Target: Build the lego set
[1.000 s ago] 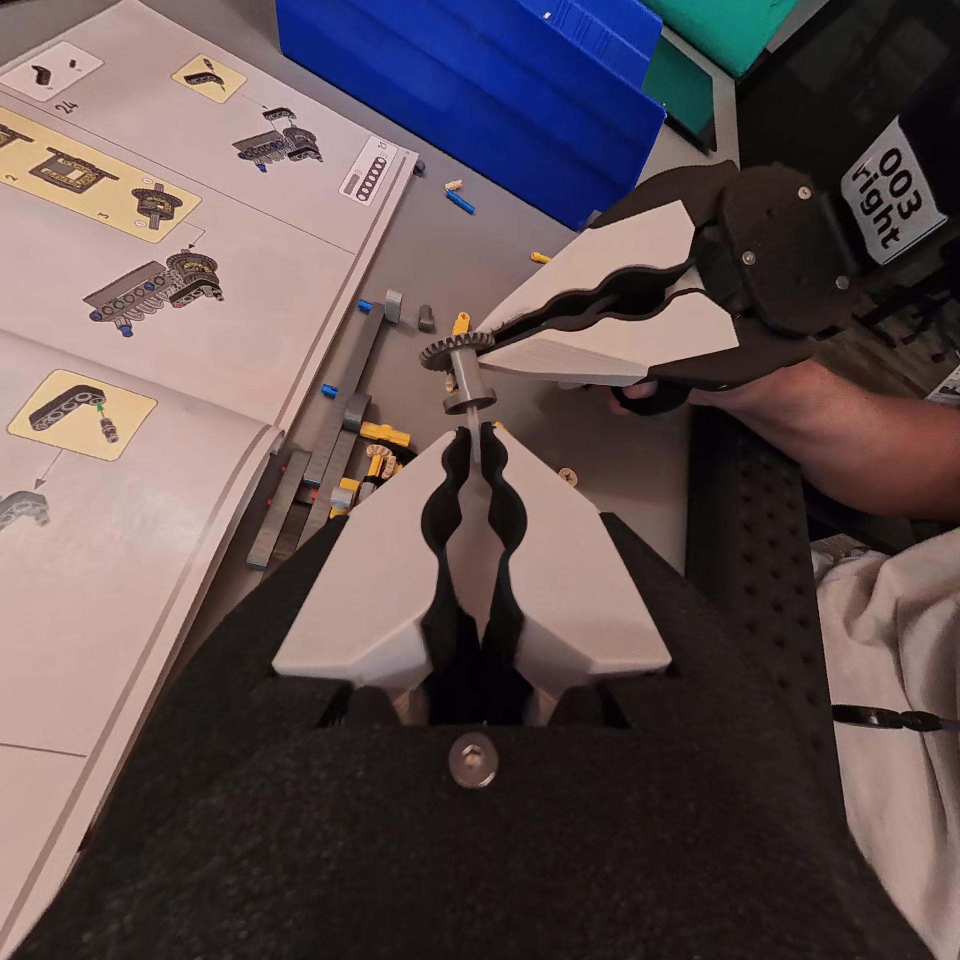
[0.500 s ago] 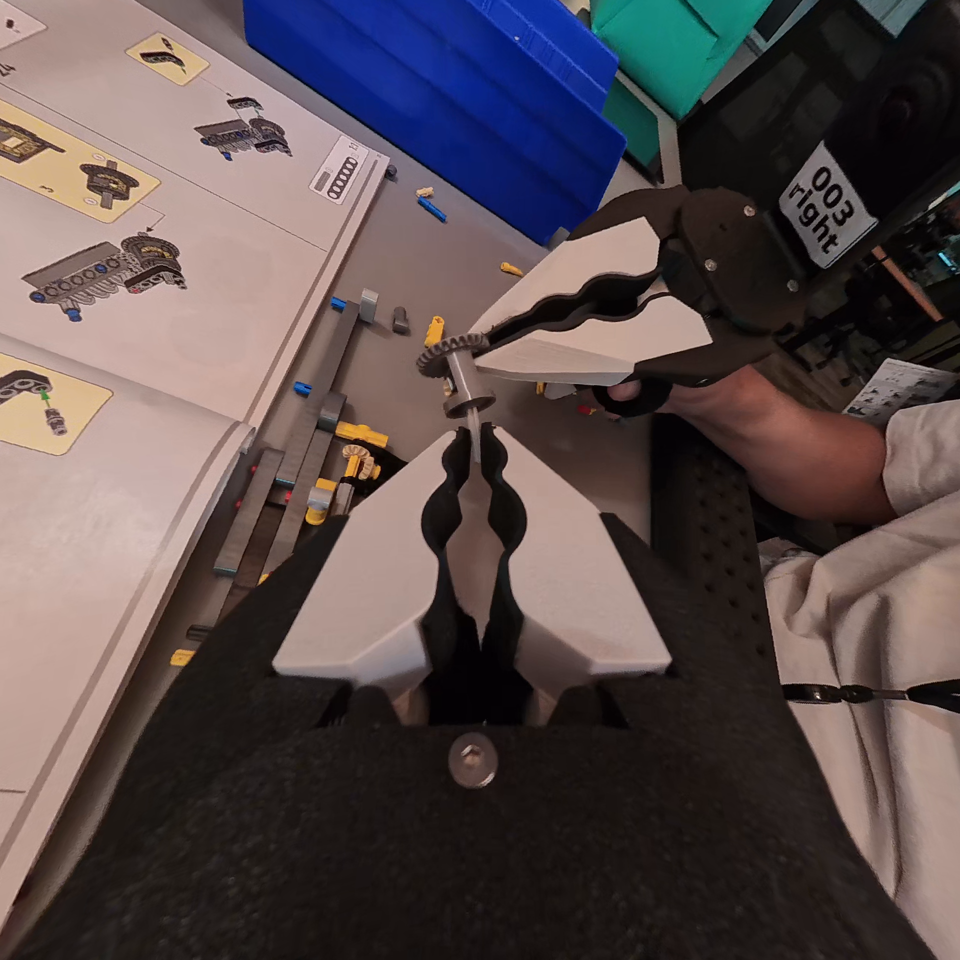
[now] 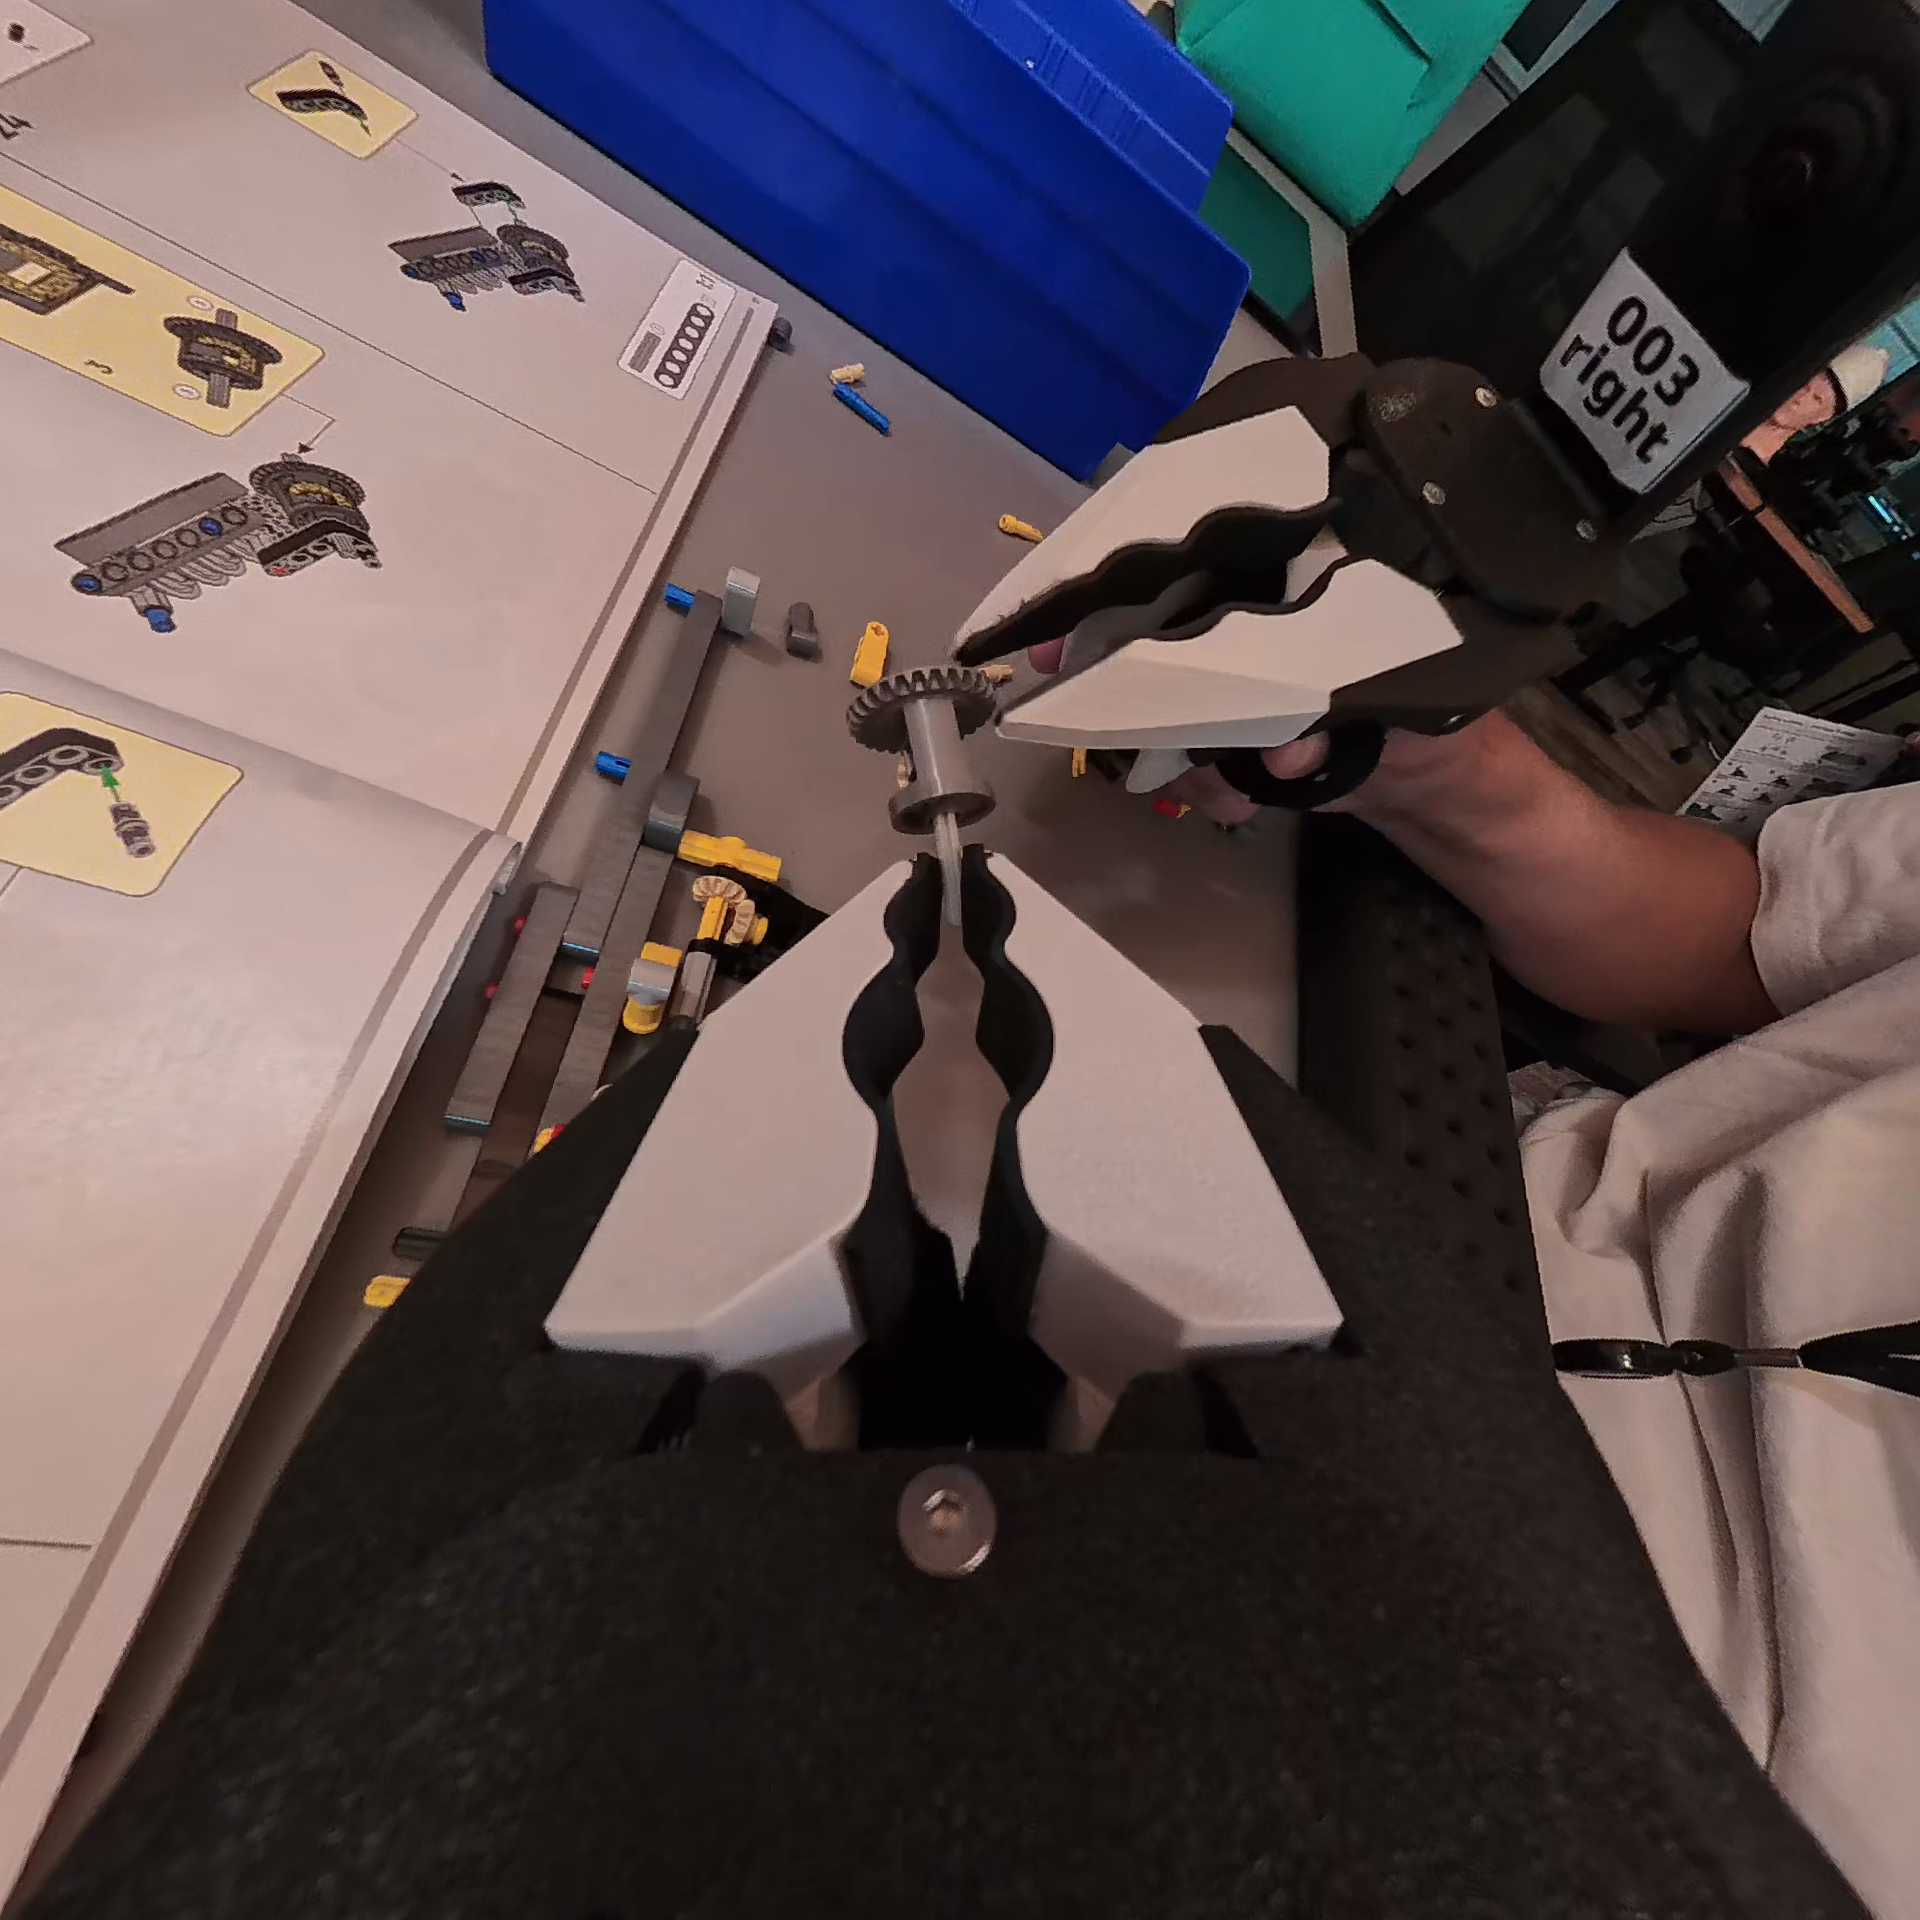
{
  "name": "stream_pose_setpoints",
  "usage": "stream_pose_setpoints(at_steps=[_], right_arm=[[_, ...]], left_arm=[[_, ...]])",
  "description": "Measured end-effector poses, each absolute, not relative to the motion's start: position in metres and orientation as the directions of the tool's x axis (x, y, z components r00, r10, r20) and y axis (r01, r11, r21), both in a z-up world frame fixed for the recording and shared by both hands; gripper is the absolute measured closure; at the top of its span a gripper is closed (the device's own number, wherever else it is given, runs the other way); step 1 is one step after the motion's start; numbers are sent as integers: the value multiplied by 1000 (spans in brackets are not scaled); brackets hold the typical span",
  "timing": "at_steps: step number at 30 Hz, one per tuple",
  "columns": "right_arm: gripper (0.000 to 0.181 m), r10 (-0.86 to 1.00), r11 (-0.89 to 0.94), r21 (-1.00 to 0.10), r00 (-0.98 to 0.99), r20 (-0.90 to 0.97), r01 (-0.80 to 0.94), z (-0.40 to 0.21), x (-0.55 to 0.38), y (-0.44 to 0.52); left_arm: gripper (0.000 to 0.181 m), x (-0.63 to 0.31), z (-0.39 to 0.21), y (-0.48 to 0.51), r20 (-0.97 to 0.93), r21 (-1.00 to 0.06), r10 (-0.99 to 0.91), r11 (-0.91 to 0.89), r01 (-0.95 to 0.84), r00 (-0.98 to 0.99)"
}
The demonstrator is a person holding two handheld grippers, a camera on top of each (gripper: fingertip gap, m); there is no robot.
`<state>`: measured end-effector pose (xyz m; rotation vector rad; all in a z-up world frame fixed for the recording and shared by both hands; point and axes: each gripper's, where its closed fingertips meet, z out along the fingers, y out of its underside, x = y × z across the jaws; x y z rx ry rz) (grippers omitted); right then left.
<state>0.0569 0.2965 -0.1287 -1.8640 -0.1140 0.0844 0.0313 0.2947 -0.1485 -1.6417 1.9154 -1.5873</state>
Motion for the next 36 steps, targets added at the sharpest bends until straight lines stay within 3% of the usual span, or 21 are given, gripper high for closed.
stream_pose_setpoints(at_steps=[7, 9, 12, 16, 22, 28, 32, 36], right_arm=[[166, 171, -221, -975, 984, -43, -4, -108, 59, 285], [173, 276, -294, -954, 961, -27, 58, -114, 50, 268], [167, 470, -529, -829, 876, -105, 184, -160, 26, 229], [165, 463, -630, -743, 877, -124, 227, -187, 27, 208], [168, 430, -636, -688, 901, 61, 350, -204, 32, 211], [169, 410, -693, -690, 901, -141, 207, -207, 28, 215], [170, 398, -701, -691, 901, -173, 177, -208, 30, 220], [172, 434, -687, -680, 895, -101, 256, -212, 27, 219]], left_arm=[[178, 30, -151, 299, 459, -768, -805, -145, -624, -377], [178, 29, -154, 301, 446, -766, -813, -131, -630, -374], [178, 28, -154, 303, 438, -766, -819, -125, -630, -370], [179, 28, -155, 305, 431, -766, -826, -121, -632, -364], [178, 27, -158, 302, 426, -761, -825, -105, -640, -371], [178, 26, -154, 298, 418, -768, -823, -94, -633, -385], [178, 25, -153, 298, 420, -770, -820, -96, -631, -389], [178, 25, -152, 297, 422, -770, -818, -96, -630, -391]])
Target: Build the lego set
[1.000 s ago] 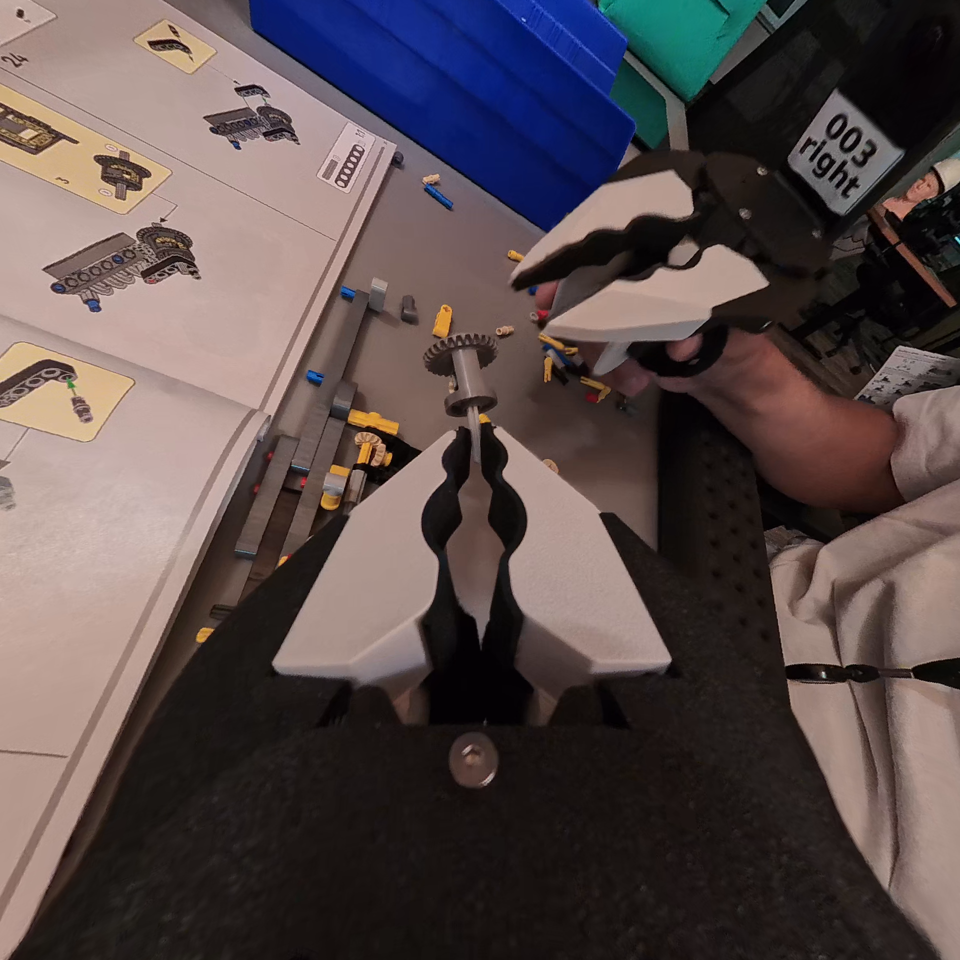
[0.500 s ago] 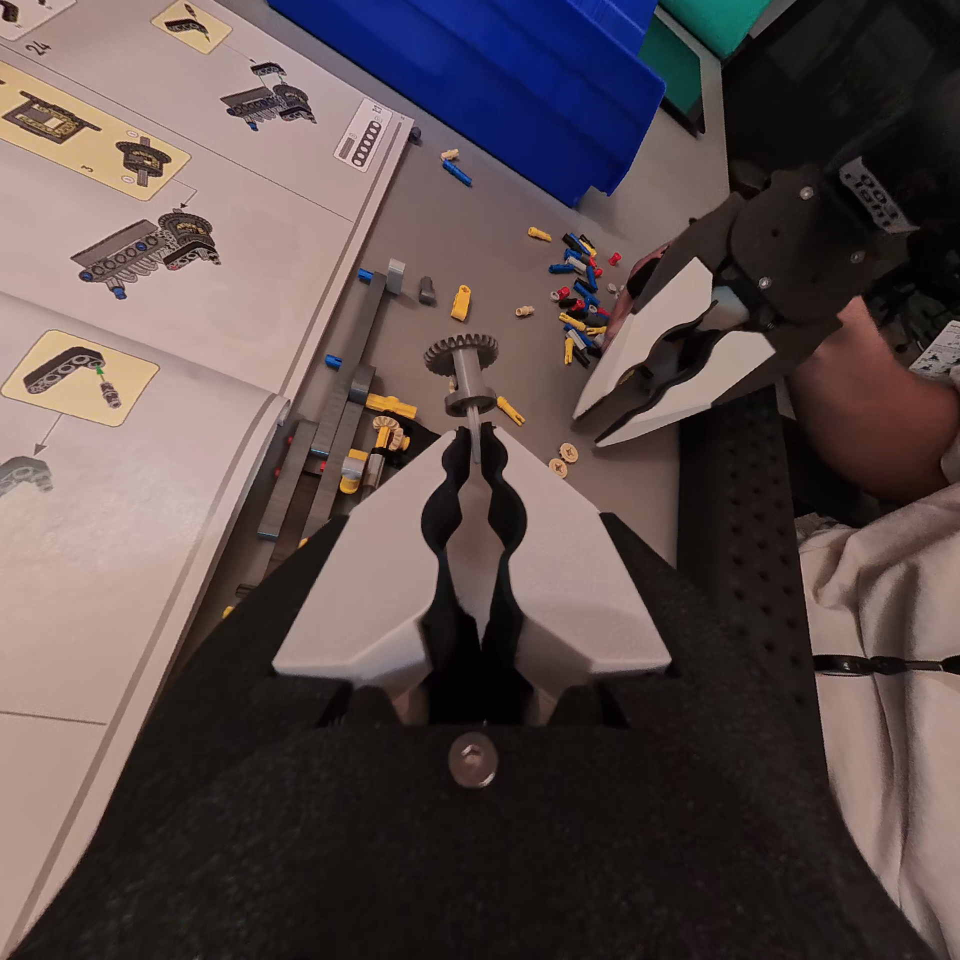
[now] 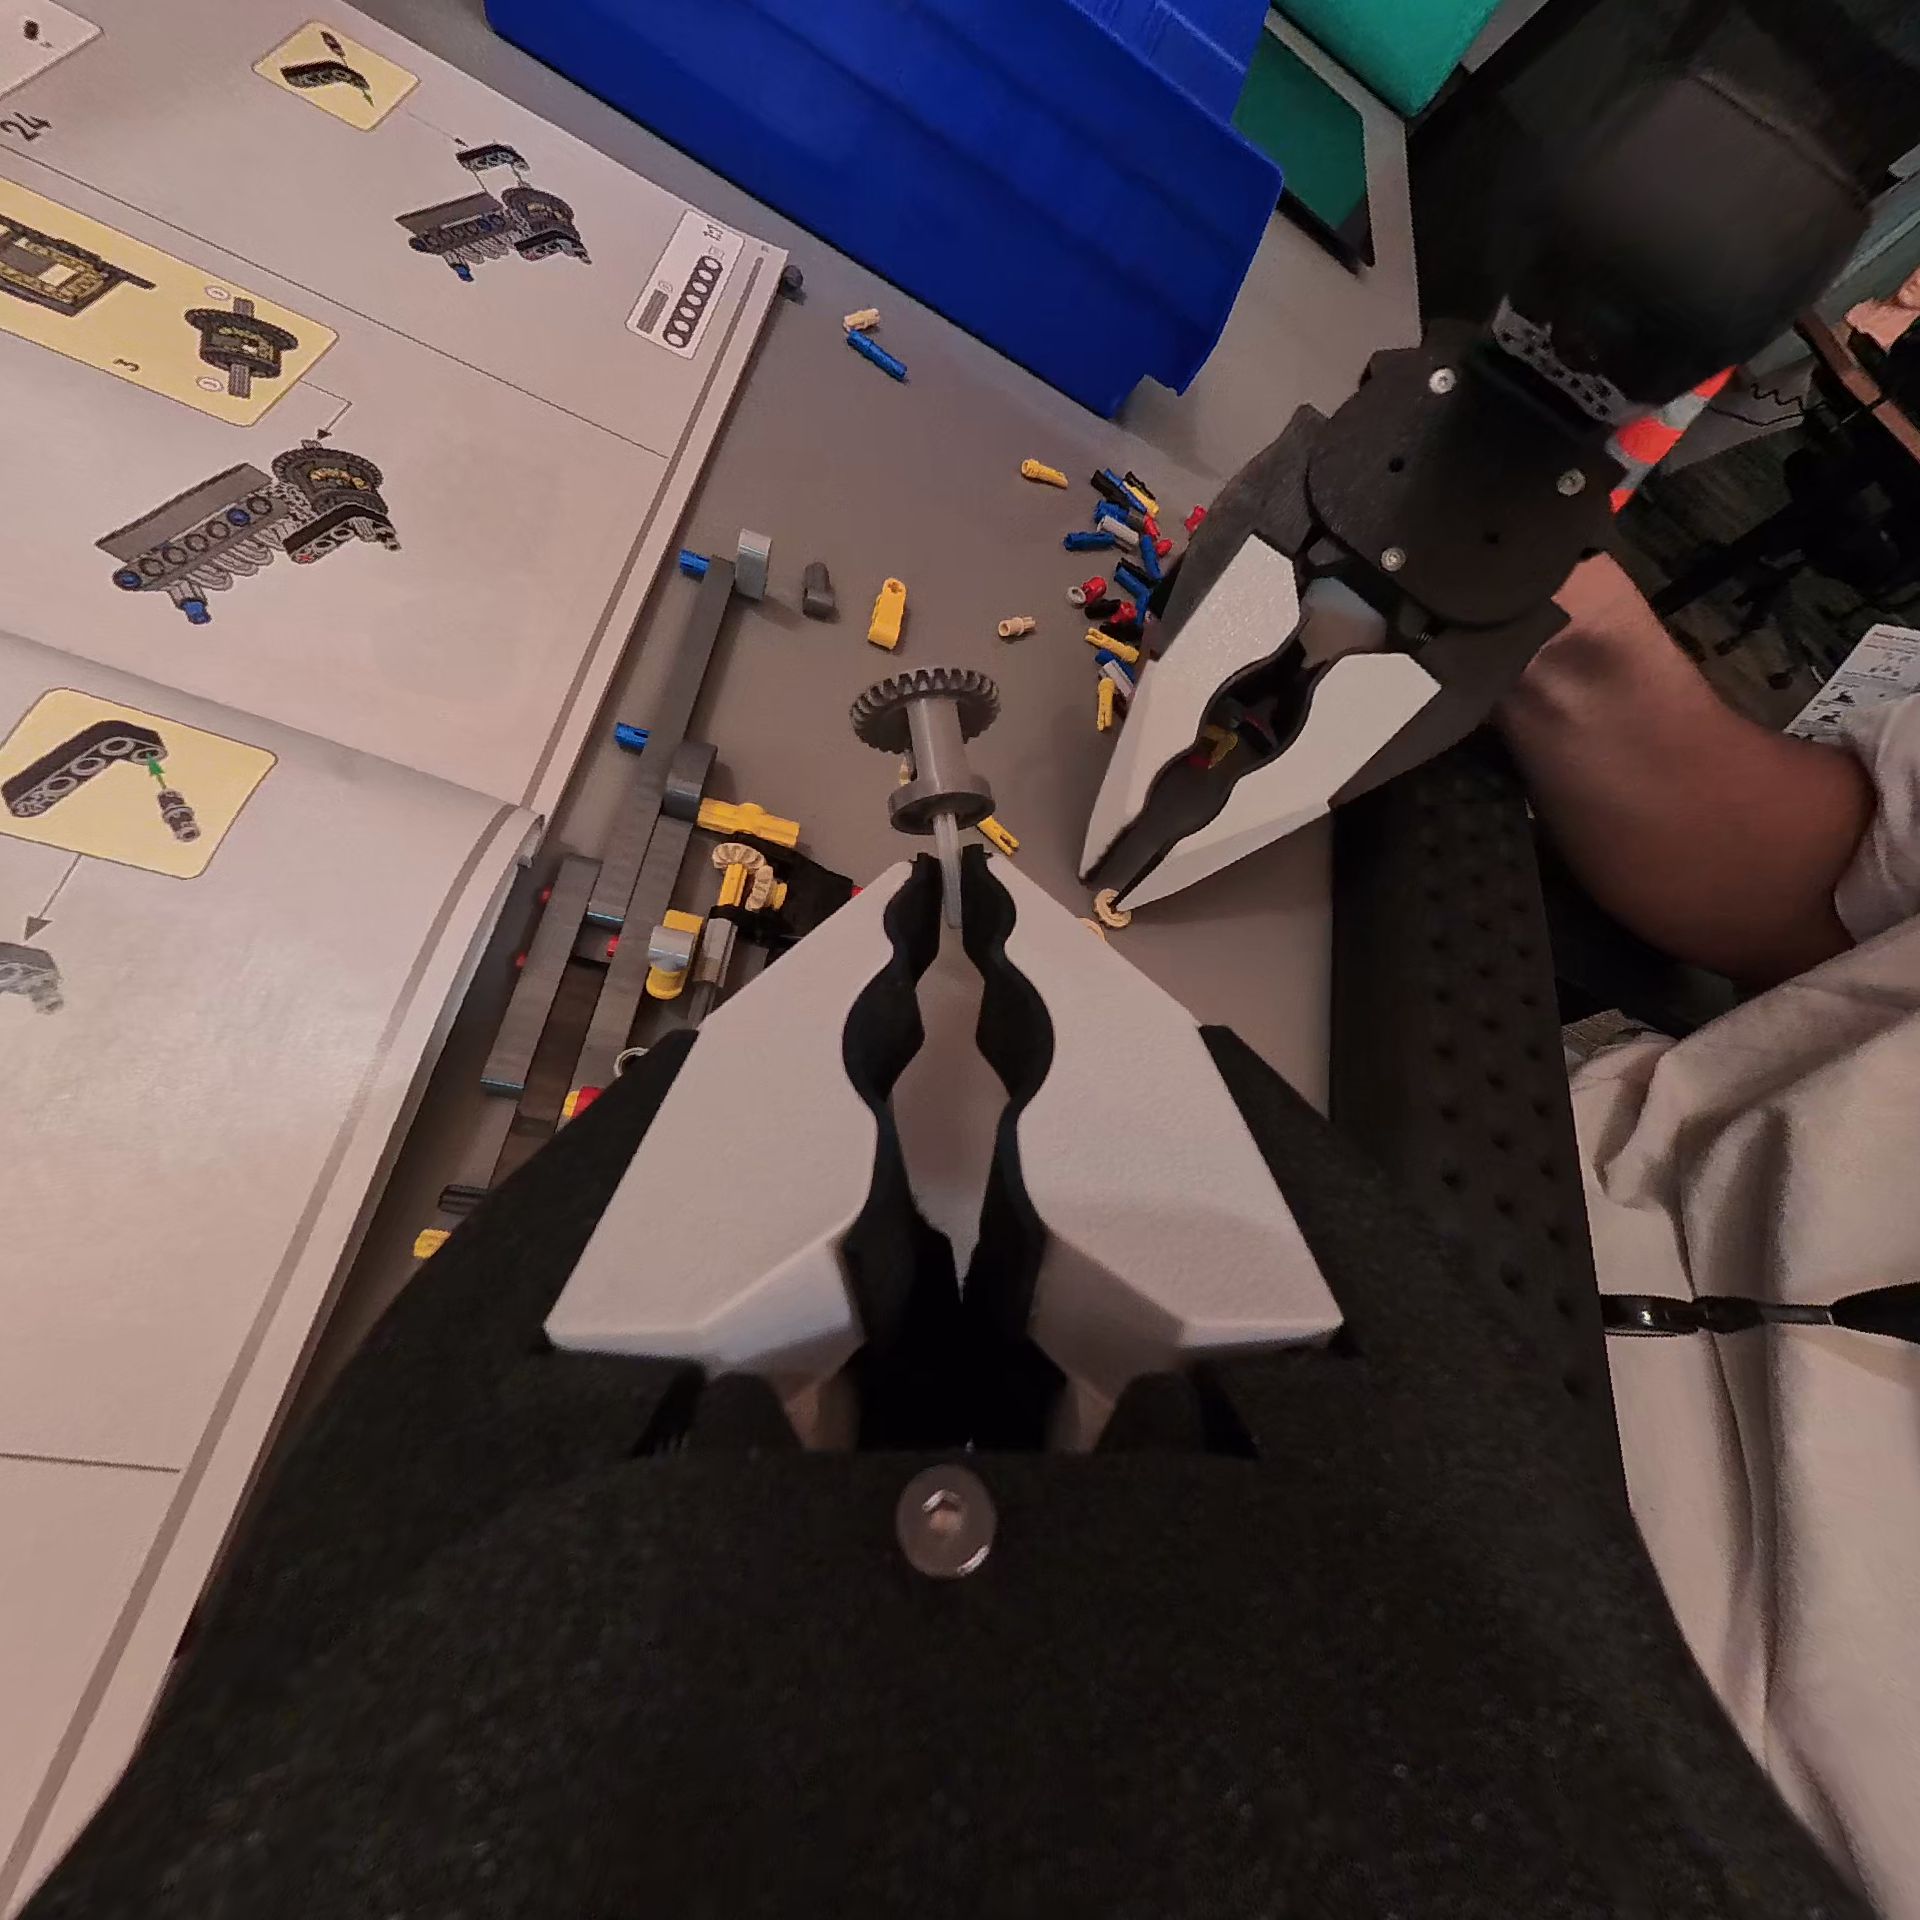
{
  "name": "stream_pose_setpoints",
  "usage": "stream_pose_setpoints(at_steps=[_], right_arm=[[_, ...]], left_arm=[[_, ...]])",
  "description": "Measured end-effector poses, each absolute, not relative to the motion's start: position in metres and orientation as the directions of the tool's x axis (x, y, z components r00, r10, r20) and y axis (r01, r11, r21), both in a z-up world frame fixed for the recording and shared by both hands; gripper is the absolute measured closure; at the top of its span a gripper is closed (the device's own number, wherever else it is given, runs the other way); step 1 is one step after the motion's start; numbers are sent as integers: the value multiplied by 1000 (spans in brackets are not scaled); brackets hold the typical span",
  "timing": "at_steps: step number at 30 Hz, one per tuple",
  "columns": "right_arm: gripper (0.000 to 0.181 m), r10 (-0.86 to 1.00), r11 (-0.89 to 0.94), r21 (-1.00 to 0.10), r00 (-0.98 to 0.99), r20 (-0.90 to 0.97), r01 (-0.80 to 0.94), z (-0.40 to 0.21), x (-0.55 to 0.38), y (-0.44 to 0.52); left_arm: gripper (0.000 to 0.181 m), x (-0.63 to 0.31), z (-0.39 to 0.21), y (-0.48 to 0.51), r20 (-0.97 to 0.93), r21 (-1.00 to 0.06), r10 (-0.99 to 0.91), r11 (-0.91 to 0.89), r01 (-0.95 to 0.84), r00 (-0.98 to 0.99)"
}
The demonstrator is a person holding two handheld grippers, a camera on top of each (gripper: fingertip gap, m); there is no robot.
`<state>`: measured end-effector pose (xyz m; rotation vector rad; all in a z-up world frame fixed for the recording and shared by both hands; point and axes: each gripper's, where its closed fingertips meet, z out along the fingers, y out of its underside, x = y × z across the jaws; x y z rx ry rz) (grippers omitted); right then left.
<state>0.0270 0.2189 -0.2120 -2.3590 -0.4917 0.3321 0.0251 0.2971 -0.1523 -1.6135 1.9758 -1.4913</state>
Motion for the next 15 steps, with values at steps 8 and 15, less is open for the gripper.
stream_pose_setpoints(at_steps=[8, 15], right_arm=[[177, 481, -646, -700, 874, -63, 305, -212, 16, 214], [179, 491, -579, -724, 869, 58, 375, -197, 13, 217]], left_arm=[[178, 25, -154, 296, 425, -768, -814, -95, -633, -394], [178, 25, -156, 294, 422, -765, -816, -86, -639, -395]])
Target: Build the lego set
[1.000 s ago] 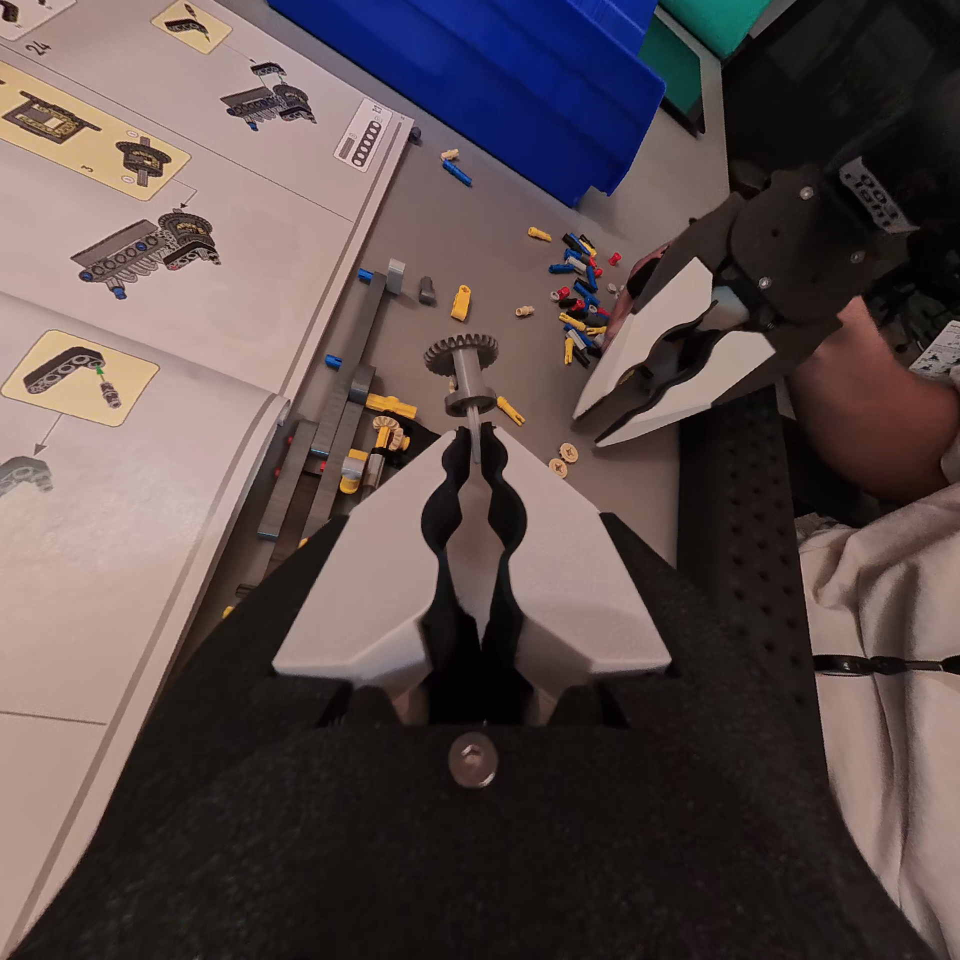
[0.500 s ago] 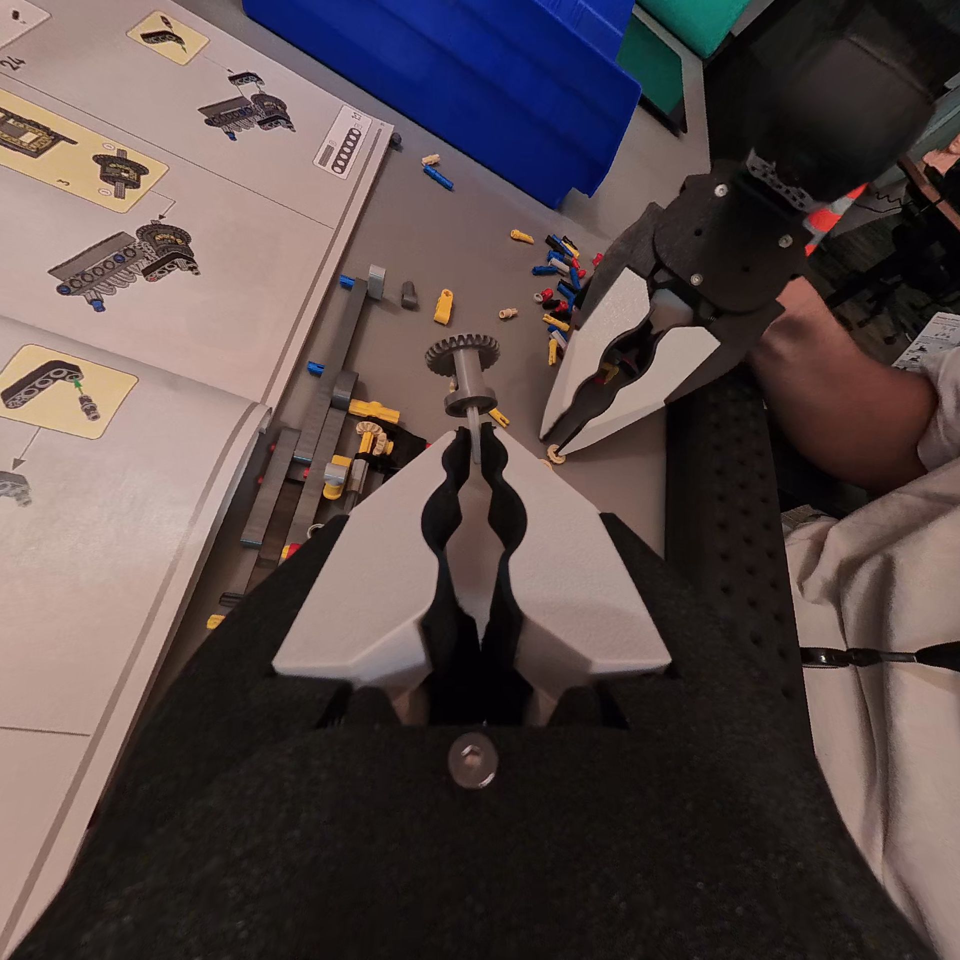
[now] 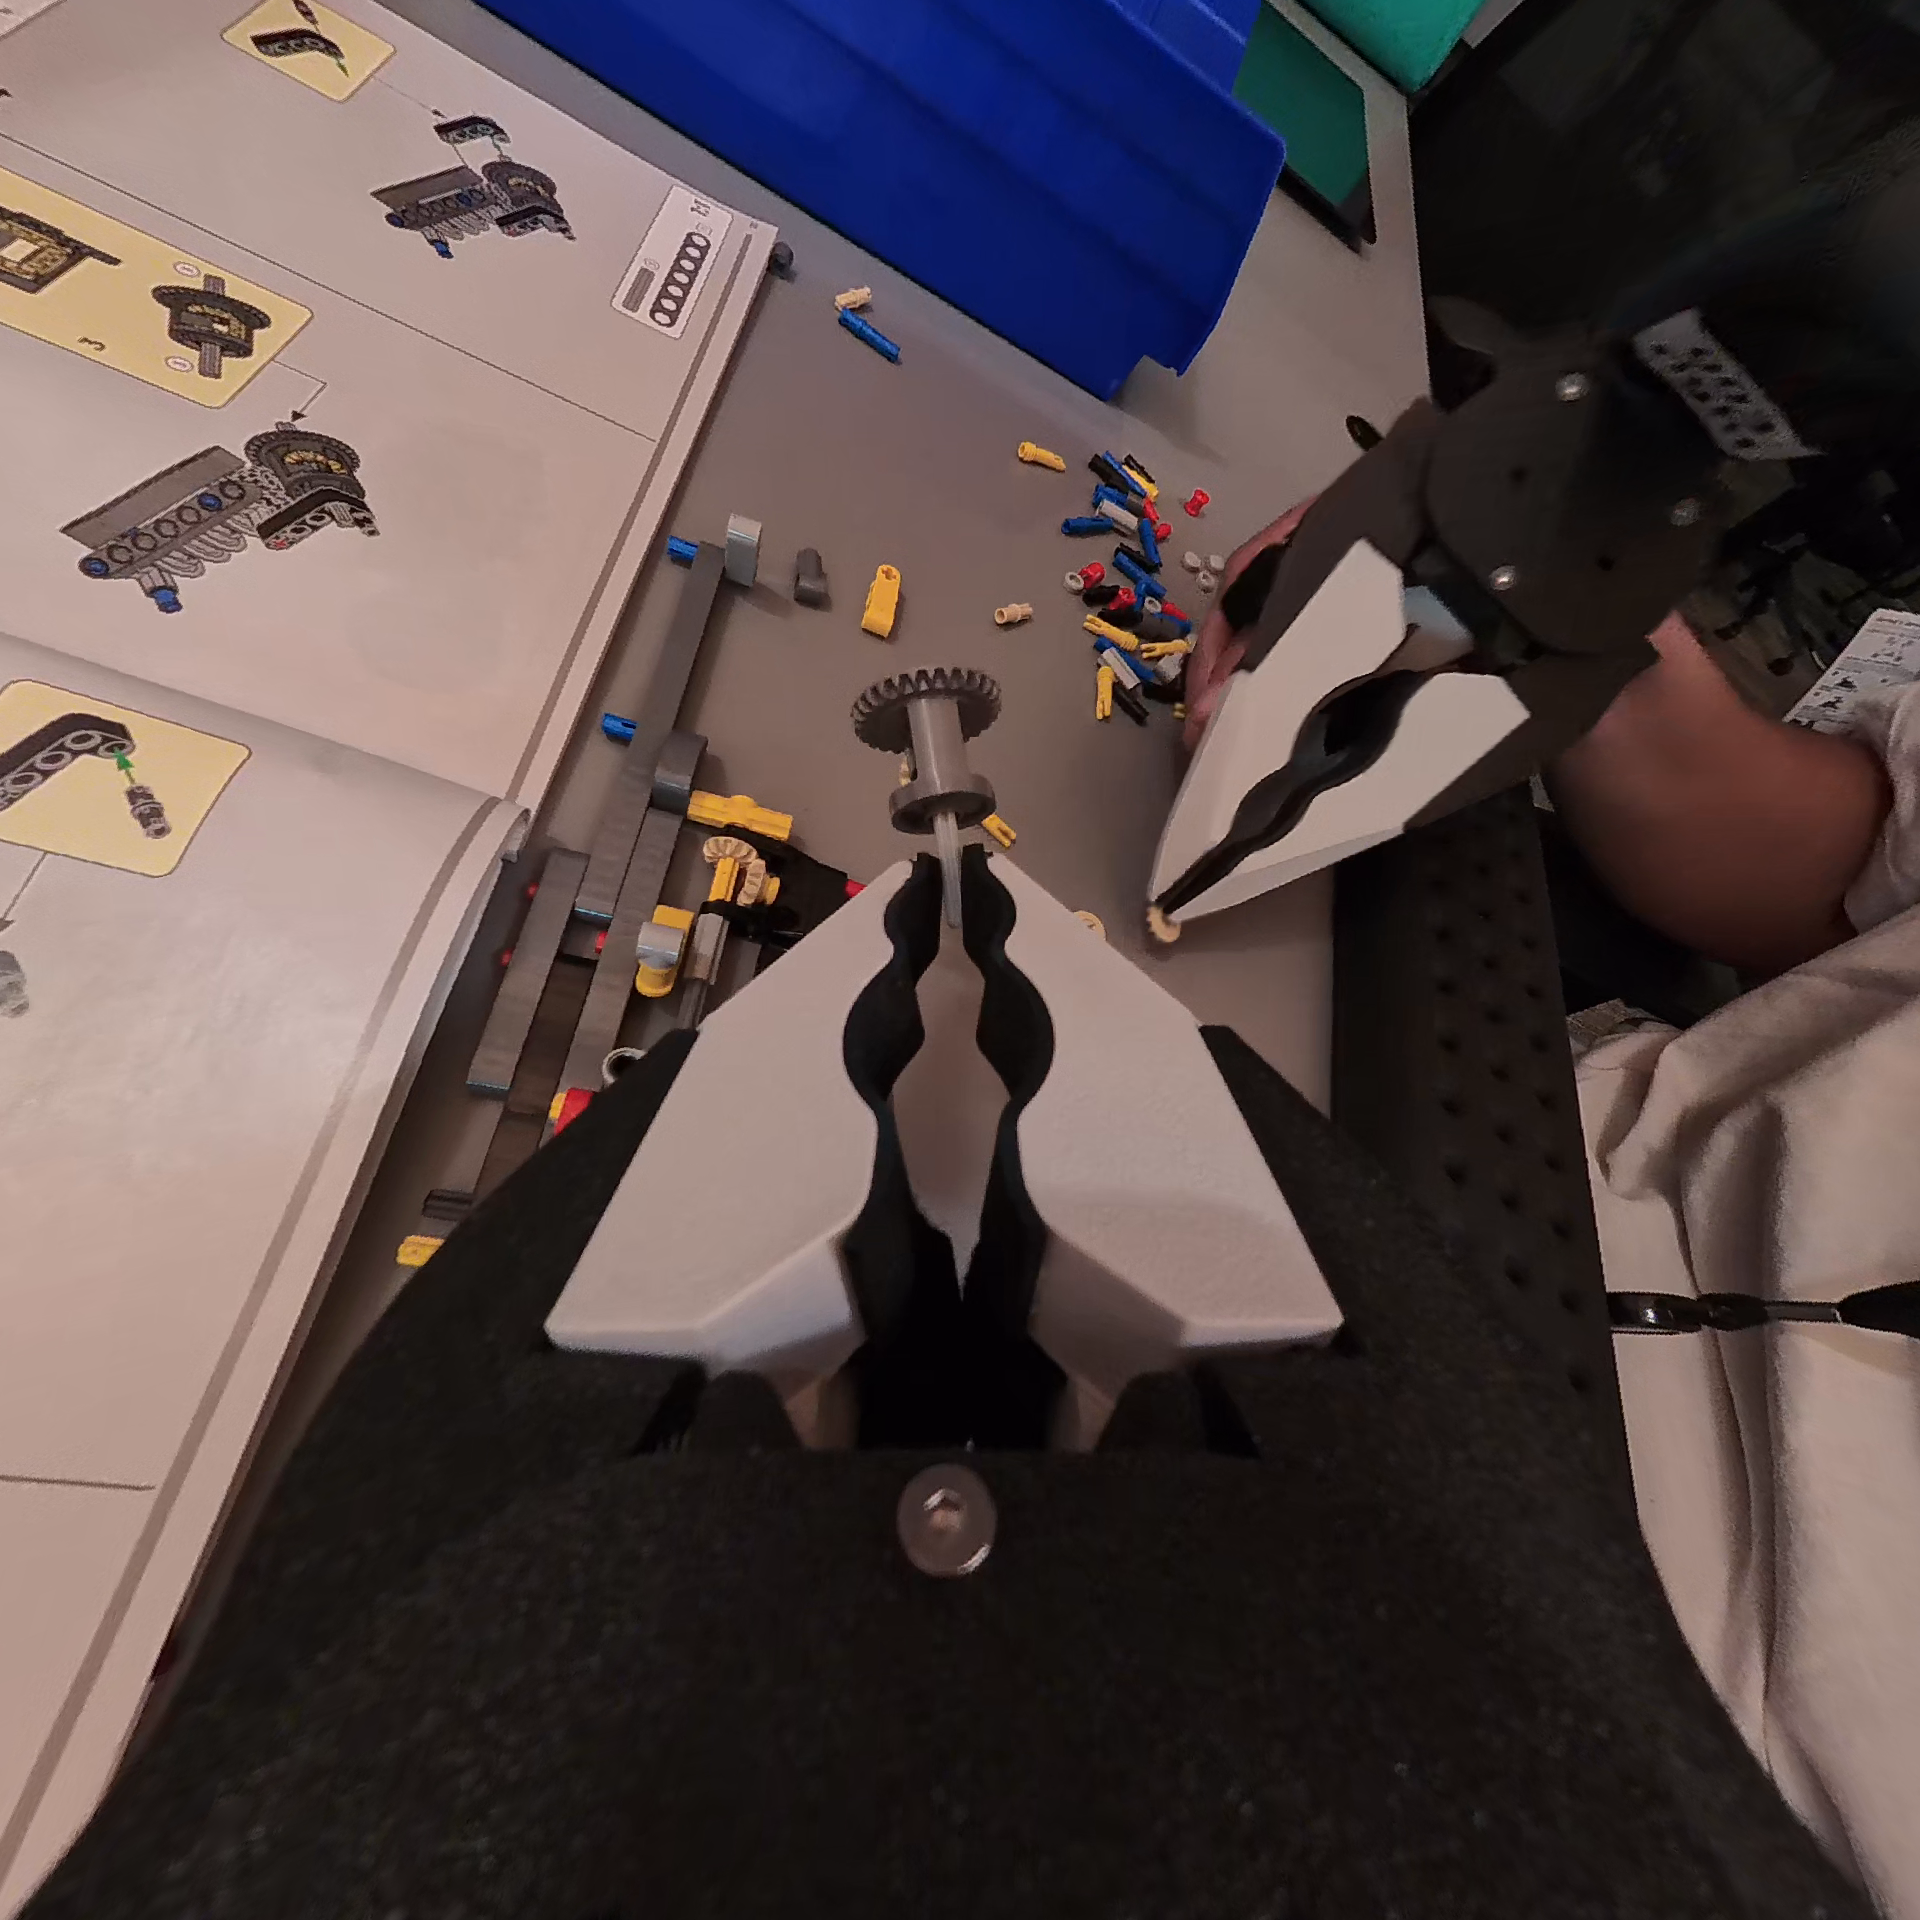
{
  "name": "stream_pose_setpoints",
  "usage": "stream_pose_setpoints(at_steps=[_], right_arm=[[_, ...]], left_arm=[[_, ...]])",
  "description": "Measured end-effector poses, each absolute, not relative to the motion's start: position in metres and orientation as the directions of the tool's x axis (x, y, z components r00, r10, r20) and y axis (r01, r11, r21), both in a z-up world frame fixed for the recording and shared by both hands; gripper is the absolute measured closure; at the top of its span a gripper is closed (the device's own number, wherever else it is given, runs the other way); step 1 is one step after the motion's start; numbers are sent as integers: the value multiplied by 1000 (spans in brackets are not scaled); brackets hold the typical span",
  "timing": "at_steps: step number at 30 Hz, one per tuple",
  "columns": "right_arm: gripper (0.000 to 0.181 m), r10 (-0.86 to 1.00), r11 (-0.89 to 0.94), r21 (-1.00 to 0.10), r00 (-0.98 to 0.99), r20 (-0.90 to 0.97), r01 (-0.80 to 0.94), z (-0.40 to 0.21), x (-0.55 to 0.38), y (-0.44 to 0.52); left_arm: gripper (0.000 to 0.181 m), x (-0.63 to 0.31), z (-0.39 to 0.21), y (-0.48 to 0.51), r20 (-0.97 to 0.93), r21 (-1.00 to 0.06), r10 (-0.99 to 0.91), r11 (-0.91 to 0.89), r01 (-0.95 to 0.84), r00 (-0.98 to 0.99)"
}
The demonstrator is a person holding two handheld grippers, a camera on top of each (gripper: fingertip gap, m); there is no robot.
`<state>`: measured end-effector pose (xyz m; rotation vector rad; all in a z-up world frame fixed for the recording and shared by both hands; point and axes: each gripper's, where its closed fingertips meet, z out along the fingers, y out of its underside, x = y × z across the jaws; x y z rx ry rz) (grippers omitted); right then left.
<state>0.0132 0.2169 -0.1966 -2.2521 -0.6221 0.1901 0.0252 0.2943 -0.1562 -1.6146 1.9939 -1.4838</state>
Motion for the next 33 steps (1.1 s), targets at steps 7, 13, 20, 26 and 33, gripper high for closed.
stream_pose_setpoints(at_steps=[7, 13, 20, 26, 33], right_arm=[[179, 354, -493, -612, 785, 508, 619, -184, 43, 229], [181, 381, -466, -194, 393, 837, 863, -196, 72, 237], [181, 451, -430, -192, 394, 801, 882, -189, 79, 228], [174, 331, -610, -671, 905, 268, 422, -188, 100, 207], [164, 342, -713, -655, 939, -12, 251, -208, 93, 212]], left_arm=[[178, 24, -164, 290, 421, -749, -816, -67, -659, -396], [178, 24, -167, 285, 414, -745, -816, -50, -665, -403], [178, 24, -168, 286, 406, -746, -820, -43, -664, -404], [178, 24, -167, 286, 407, -748, -817, -43, -662, -408], [178, 23, -168, 281, 411, -745, -811, -35, -666, -417]])
